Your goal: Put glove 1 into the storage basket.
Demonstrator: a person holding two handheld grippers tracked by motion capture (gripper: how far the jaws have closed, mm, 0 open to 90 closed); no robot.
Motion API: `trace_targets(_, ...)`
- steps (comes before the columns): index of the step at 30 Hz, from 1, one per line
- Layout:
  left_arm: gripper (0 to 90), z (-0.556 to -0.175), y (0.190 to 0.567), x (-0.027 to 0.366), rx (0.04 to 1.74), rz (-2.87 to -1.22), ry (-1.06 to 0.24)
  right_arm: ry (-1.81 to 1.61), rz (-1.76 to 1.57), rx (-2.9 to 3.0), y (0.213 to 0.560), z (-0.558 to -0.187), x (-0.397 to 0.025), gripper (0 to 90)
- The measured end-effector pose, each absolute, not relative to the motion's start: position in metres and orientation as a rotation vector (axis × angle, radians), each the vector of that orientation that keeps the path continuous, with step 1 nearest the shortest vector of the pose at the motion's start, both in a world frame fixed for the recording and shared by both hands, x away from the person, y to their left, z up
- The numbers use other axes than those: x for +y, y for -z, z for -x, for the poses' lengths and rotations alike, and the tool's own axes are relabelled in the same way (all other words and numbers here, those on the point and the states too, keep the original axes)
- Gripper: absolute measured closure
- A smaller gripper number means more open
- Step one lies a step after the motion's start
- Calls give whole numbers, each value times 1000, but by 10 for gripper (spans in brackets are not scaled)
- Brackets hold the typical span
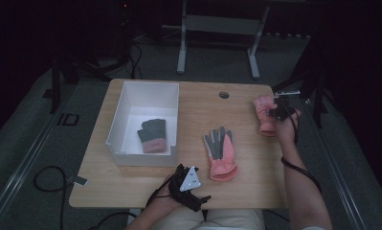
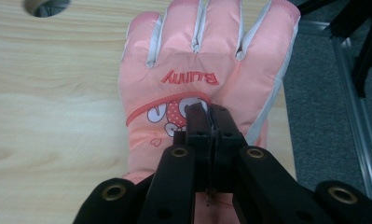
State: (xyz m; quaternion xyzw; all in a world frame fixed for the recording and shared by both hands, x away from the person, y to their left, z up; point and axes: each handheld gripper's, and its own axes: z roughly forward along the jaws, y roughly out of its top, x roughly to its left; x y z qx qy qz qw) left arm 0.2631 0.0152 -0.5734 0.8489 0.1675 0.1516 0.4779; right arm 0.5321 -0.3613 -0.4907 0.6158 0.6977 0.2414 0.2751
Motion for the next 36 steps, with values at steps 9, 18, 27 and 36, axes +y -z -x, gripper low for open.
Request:
trace_targets(9, 7, -264, 572, 16, 413, -2067, -373, -712, -1623, 1811, 460, -458, -349, 882)
trace_targets(18, 7, -265, 570, 19, 410, -2032, -352, -782, -1656, 1796, 463, -380, -339, 882)
trace_targets(27, 7, -263, 569, 15, 378, -2010, -364, -763, -1647, 1813, 480, -353, -318, 882)
trace_targets(36, 7, -263, 571, 16, 401, -2023, -369, -707, -1721, 1828, 512, -360, -324, 880)
